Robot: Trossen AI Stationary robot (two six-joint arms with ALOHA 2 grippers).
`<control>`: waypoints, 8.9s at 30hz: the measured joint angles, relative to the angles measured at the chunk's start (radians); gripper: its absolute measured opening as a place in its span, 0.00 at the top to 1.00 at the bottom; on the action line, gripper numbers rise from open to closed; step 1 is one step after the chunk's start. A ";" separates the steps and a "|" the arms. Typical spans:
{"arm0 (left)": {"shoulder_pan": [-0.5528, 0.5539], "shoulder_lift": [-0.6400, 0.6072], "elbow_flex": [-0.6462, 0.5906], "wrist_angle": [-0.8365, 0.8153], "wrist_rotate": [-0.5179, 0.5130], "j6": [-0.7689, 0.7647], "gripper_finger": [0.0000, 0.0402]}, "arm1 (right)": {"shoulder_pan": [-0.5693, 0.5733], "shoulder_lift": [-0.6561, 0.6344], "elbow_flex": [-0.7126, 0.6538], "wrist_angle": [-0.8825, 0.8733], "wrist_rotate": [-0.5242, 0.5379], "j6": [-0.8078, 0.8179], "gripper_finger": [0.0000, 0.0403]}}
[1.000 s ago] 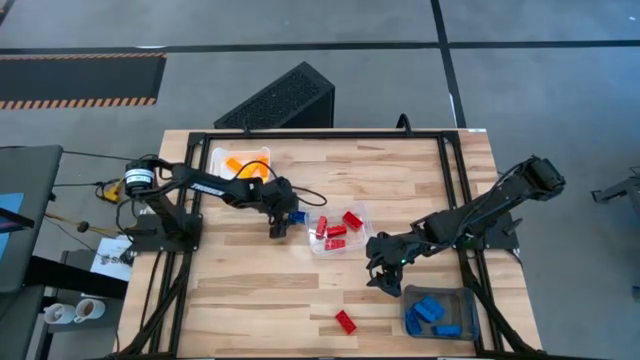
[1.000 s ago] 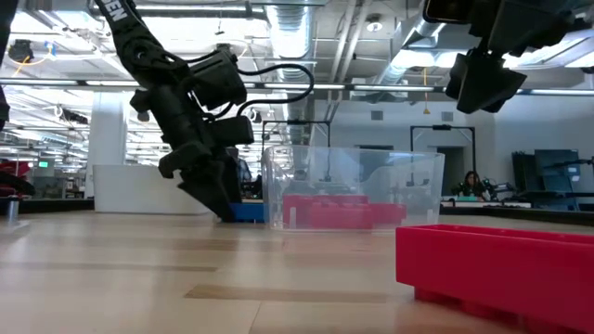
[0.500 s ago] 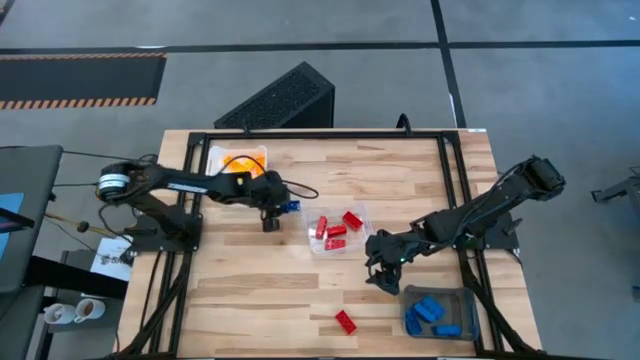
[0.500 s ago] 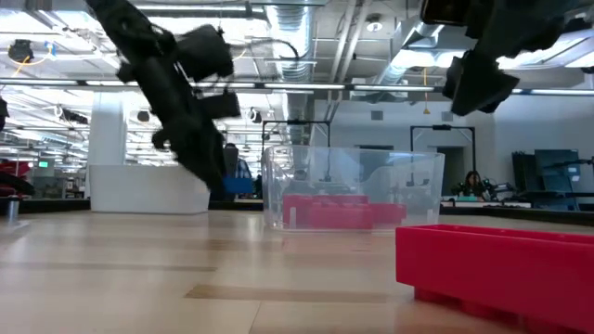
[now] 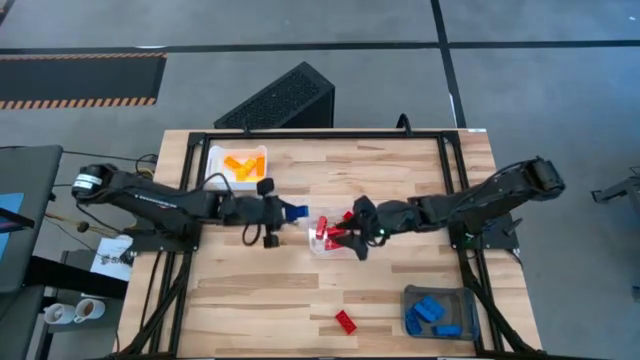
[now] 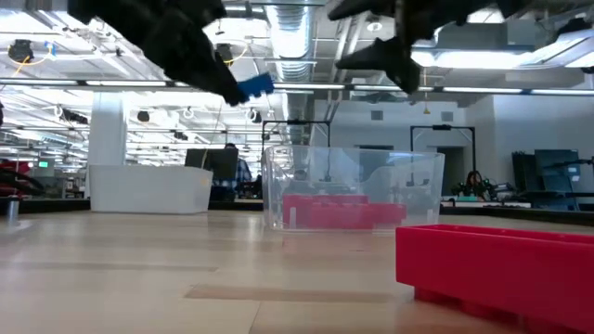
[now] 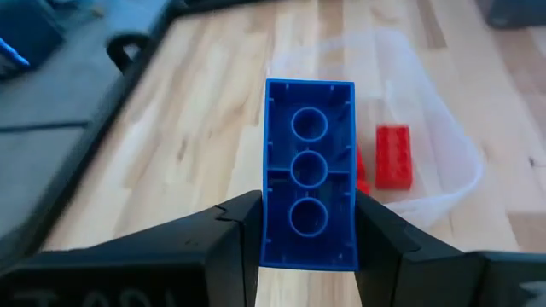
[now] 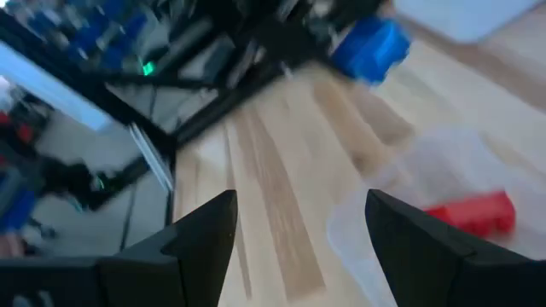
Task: Sort & place blocks by color
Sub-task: Put the blue game piece into the black bin, then put the red game piece into the transparent bin
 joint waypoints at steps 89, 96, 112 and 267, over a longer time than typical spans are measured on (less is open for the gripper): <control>-0.210 0.202 0.003 0.314 -0.338 -0.104 0.73 | -0.196 0.339 0.090 0.303 -0.430 0.106 0.28; -0.210 0.202 0.003 0.312 -0.325 -0.104 0.73 | -0.195 0.339 0.091 0.307 -0.425 0.128 0.45; -0.210 0.203 0.002 0.342 -0.317 -0.091 0.73 | -0.203 0.337 0.092 0.308 -0.450 0.096 0.97; -0.296 0.041 -0.291 0.930 0.032 -0.145 0.42 | 0.309 0.062 0.308 -0.649 -0.210 0.167 0.37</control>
